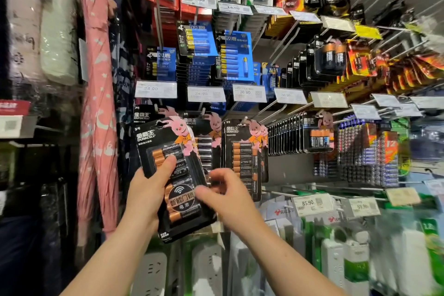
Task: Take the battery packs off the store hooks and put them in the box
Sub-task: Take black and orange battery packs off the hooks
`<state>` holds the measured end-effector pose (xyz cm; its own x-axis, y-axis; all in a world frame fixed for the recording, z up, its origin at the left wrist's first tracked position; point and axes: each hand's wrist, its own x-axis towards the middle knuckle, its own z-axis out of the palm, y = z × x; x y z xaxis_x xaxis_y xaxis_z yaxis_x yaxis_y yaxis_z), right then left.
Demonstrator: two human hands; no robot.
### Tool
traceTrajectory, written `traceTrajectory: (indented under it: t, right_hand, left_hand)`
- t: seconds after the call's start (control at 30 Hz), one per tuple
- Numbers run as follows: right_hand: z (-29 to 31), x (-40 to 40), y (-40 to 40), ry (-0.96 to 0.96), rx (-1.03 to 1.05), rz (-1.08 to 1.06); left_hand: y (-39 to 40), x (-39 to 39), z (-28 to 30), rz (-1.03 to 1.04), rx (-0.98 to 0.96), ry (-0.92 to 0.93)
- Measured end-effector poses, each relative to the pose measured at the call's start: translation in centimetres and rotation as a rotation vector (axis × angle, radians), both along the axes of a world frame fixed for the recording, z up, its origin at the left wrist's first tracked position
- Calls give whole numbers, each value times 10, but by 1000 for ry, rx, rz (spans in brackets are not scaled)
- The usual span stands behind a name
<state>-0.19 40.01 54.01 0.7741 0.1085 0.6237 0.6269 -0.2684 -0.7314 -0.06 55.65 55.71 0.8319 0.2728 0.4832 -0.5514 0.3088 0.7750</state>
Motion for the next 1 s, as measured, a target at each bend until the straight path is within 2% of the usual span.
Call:
traceTrajectory:
  t: [0.1, 0.3, 0.5, 0.77, 1.0]
  right_hand:
    - [-3, -9, 8, 56, -75, 69]
    - [-5, -15, 10, -8, -90, 18]
    - [-21, -10, 16, 27, 23, 46]
    - [-28, -15, 27, -25, 135, 14]
    - [-24, -5, 32, 21, 251, 40]
  left_hand:
    - [-3, 0, -1, 13, 31, -18]
    - [-3, -4, -4, -1, 75, -32]
    - [4, -10, -10, -30, 220, -55]
    - [19, -14, -16, -41, 236, -74]
    - [21, -13, -26, 47, 146, -34]
